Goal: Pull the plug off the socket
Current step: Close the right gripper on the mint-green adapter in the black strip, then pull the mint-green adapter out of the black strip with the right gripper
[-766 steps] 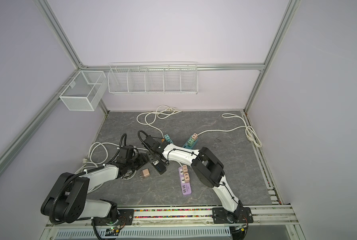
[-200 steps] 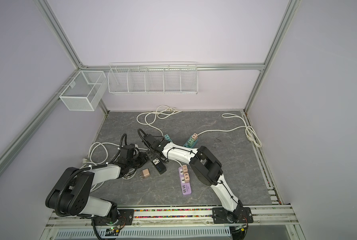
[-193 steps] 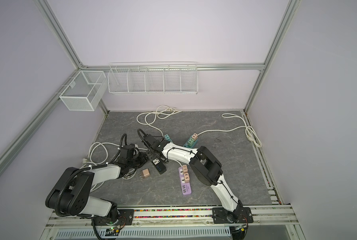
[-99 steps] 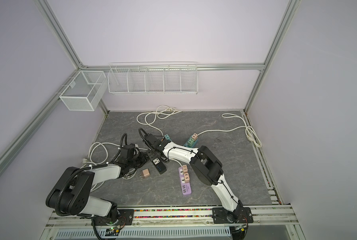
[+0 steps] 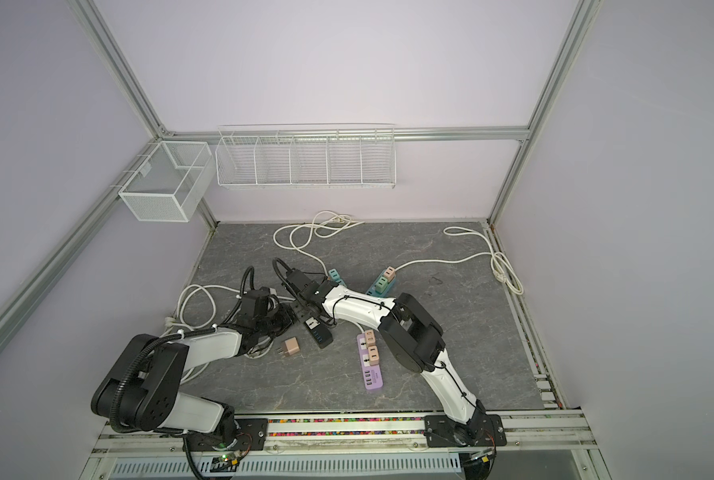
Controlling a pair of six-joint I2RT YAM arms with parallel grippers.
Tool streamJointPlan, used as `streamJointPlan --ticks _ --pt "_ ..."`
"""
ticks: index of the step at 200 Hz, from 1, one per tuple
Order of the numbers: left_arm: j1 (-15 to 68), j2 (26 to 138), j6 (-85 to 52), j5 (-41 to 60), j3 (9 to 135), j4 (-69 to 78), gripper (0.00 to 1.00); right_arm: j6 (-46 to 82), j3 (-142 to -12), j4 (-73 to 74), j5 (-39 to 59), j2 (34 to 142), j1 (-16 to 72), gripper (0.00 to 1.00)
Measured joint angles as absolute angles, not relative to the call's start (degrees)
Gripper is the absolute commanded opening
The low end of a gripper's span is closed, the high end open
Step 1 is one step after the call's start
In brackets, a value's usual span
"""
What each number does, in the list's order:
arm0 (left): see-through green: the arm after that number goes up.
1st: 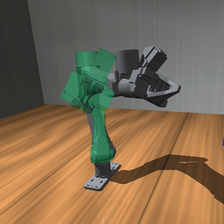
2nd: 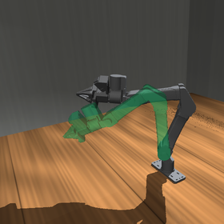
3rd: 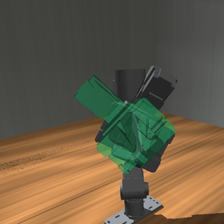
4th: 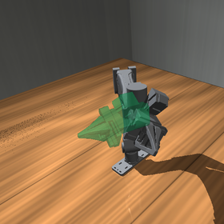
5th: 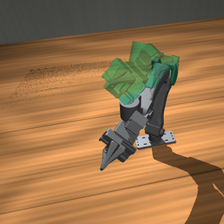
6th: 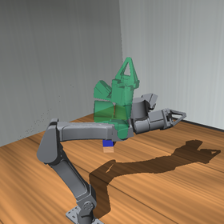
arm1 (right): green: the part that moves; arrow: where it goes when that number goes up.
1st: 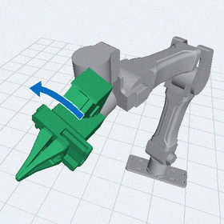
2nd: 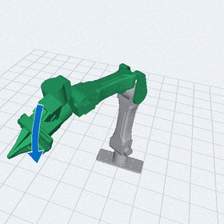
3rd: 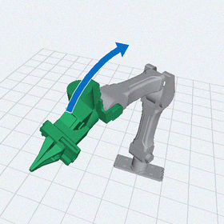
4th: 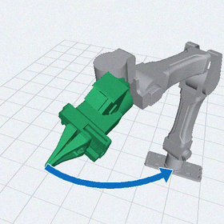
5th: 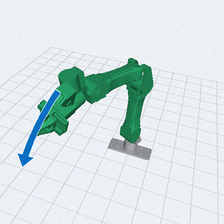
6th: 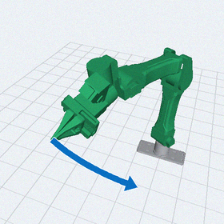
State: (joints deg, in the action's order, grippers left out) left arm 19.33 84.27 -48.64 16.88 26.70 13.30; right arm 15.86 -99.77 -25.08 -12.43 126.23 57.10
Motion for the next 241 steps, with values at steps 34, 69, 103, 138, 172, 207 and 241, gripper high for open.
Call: streamJointPlan --ticks 34,69,103,138,172,207,241 --pt "19.4 83.9 -48.8 16.7 26.7 13.2 0.22 16.5 -98.9 -24.3 -12.0 125.8 56.8 0.21" --pt "19.7 83.8 -48.8 16.8 26.7 13.1 0.22 18.0 -95.6 -22.6 -9.1 122.0 55.7 0.21" --pt "19.7 83.8 -48.8 16.8 26.8 13.0 0.22 18.3 -95.5 -22.5 -8.1 117.5 56.4 0.21" --pt "19.7 83.7 -48.8 17.0 27.2 12.0 0.22 18.9 -93.4 -21.7 -7.4 114.3 57.3 0.21" --pt "19.7 81.6 -48.9 16.9 27.6 8.1 0.23 20.3 -88.1 -21.4 -7.1 110.4 57.4 0.21" --pt "19.9 75.9 -48.7 15.6 27.6 -1.2 0.26 23.3 -84.3 -21.6 -7.0 107.1 57.4 0.22" --pt "20.0 68.4 -47.7 14.2 27.5 -8.6 0.28 27.1 -80.0 -21.1 -6.4 104.2 57.4 0.21"
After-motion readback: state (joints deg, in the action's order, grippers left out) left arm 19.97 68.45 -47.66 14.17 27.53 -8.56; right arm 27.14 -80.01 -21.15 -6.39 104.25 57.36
